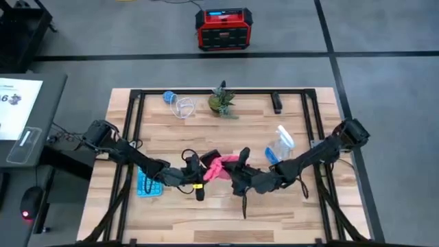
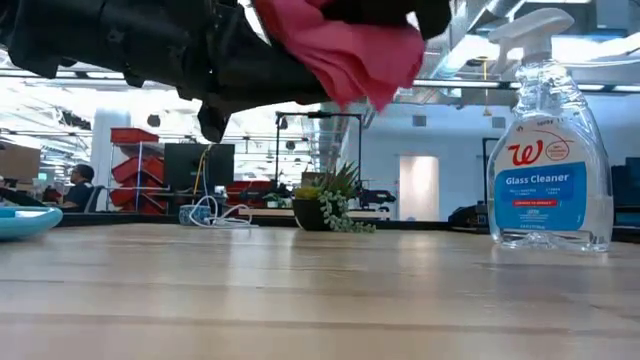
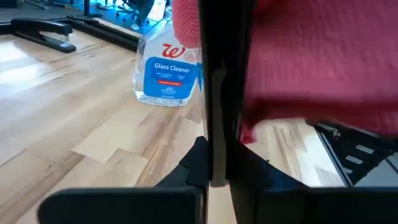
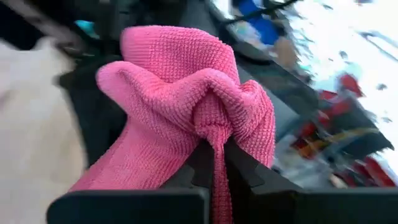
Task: Apply microfiber cloth
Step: Wipe the front of the cellphone with a microfiber cloth
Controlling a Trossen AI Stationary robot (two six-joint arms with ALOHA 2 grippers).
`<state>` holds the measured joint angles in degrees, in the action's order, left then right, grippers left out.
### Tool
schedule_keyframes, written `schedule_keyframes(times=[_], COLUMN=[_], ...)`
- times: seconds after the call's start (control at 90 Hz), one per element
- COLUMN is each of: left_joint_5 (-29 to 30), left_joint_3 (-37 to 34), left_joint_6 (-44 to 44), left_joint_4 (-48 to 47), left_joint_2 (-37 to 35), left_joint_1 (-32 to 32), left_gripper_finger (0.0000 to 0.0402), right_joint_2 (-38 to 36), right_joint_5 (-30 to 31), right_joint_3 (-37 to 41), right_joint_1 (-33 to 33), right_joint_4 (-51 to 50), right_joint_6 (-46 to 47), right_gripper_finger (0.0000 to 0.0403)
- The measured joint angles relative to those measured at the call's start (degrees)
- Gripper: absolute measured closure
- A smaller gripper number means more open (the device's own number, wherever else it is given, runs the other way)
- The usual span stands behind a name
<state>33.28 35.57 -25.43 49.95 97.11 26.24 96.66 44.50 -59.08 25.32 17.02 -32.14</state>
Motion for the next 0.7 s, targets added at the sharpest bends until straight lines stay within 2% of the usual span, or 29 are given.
schedule_keyframes(times=[0.111, 0.178, 0.278, 0.478, 0.611, 0.7], left_joint_5=[0.1, 0.7, 1.2, 1.2, 1.0, 0.9], left_joint_3=[0.0, 0.0, 0.0, 1.6, 3.0, 3.4], left_joint_6=[0.2, 0.3, 0.3, -1.1, -1.3, -1.1], left_joint_4=[0.0, -0.1, 0.2, -4.9, -7.8, -9.3], left_joint_2=[0.0, 0.0, 0.0, -0.1, -0.1, -0.1], left_joint_1=[0.0, 0.0, -0.1, -0.1, -0.1, -0.1], left_gripper_finger=[0.0389, 0.0389, 0.0389, 0.0389, 0.0389, 0.0389], right_joint_2=[0.0, 0.0, 0.1, 0.0, 0.0, -0.2], right_joint_5=[-7.9, -9.3, -7.4, 1.1, 1.7, -1.2], right_joint_3=[0.0, 0.0, 0.0, -1.5, -4.4, -4.7], right_joint_1=[-0.8, -1.2, -1.2, -1.6, -2.2, -2.4], right_joint_4=[-8.5, -11.0, -9.1, 4.7, 5.5, 1.8], right_joint_6=[5.8, 7.0, 4.6, -5.7, -7.1, -6.9], right_gripper_finger=[0.0403, 0.0403, 0.0403, 0.0403, 0.0403, 0.0403])
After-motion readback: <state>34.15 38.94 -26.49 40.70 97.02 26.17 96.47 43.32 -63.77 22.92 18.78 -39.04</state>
